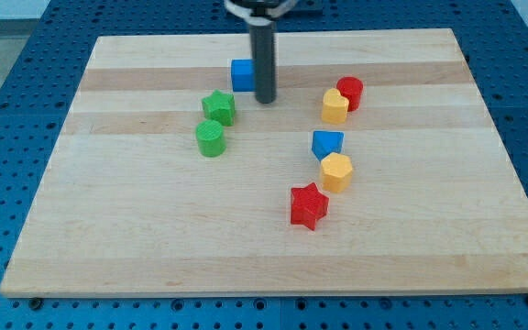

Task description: Place the blue cube close left diagonal to the green star

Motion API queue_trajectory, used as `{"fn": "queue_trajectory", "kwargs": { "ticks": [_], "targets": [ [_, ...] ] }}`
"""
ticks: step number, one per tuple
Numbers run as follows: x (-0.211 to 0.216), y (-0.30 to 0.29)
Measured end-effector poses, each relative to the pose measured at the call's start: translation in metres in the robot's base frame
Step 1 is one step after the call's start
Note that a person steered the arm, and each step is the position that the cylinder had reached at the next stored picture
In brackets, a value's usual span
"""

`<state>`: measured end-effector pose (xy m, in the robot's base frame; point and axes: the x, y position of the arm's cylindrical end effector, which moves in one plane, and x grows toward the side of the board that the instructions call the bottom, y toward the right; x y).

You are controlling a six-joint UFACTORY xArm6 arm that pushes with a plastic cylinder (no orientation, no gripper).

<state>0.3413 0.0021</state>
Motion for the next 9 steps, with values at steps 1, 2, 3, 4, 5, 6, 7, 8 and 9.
{"fn": "queue_trajectory", "kwargs": {
  "ticks": [1, 2, 3, 4, 5, 6, 7, 8, 9],
  "targets": [
    [-0.005, 0.009],
    [-0.045, 0.003],
    [-0.057, -0.031],
    [-0.065, -0.065],
    [-0.065, -0.109],
    [-0.065, -0.139],
    [-0.065, -0.101],
    [-0.054, -0.089],
    [-0.056, -0.070]
  ]
}}
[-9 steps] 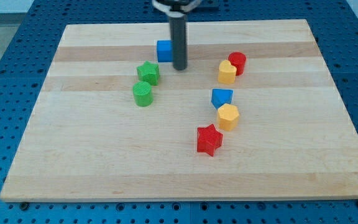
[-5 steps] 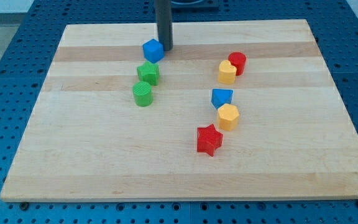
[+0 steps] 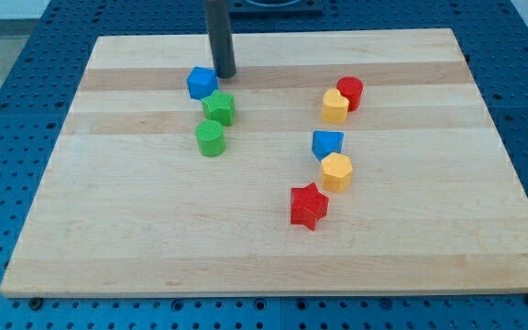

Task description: Place the blue cube close left diagonal to the green star

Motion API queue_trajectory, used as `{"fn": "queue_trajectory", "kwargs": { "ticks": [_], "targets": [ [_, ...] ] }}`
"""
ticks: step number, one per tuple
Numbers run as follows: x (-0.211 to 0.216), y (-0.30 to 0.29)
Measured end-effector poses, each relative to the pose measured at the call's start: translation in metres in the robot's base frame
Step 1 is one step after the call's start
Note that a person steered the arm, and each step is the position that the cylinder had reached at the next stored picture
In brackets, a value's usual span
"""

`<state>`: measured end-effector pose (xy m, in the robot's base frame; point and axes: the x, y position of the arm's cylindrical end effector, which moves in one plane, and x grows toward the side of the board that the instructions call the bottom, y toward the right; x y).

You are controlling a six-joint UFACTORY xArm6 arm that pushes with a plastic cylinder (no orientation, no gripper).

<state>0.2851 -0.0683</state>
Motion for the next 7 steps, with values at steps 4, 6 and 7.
{"fn": "queue_trajectory", "kwargs": {
  "ticks": [4, 6, 7],
  "targets": [
    [0.012, -0.031],
    [0.040, -0.003],
    [0.055, 0.030]
  ]
}}
